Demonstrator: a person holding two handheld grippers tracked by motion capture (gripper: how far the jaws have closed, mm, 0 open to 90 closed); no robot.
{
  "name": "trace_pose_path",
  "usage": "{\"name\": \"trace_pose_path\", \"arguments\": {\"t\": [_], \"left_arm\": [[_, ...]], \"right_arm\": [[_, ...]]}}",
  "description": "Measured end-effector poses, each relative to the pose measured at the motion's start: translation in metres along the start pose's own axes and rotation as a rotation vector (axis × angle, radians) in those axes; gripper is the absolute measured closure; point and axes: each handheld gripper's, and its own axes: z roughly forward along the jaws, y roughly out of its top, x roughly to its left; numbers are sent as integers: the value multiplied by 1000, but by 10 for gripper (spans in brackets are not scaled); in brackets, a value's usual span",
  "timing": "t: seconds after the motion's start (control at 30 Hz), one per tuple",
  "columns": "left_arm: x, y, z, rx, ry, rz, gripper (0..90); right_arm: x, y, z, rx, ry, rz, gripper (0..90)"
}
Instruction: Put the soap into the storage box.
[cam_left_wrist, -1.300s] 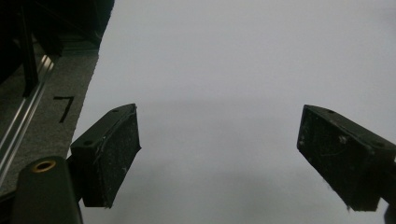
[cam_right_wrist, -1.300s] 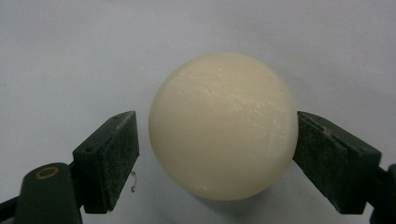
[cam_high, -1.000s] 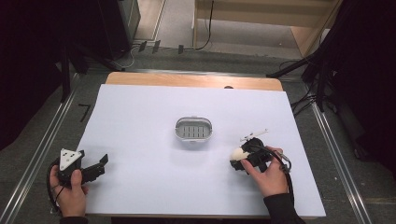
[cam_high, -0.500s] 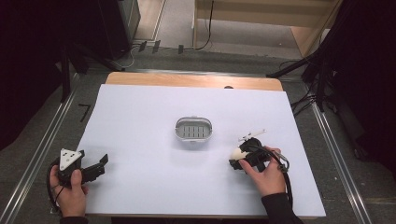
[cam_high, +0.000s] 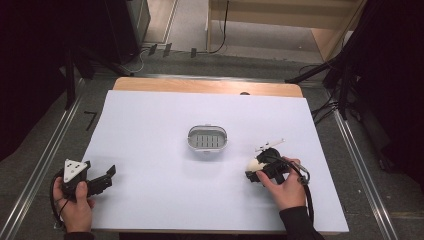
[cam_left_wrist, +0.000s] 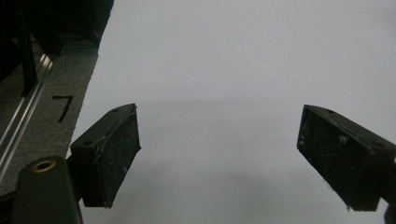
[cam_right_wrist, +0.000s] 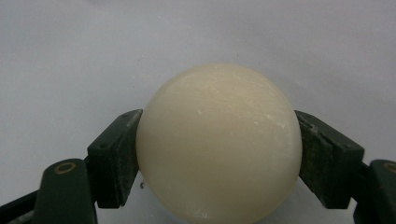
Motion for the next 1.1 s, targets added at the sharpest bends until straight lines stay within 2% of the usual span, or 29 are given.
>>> {"name": "trace_pose_path", "arguments": {"t": [0.3,0.37,1.1], "left_arm": [[0,0,0,0,0,-2,142],[0,0,0,0,0,-2,142],[0,0,0,-2,-2,-4,142]], "right_arm": [[0,0,-6,-20,-1,-40,238],[1,1,-8,-28,-9,-41,238],[11,17,-20,-57,18,-71,239]]}}
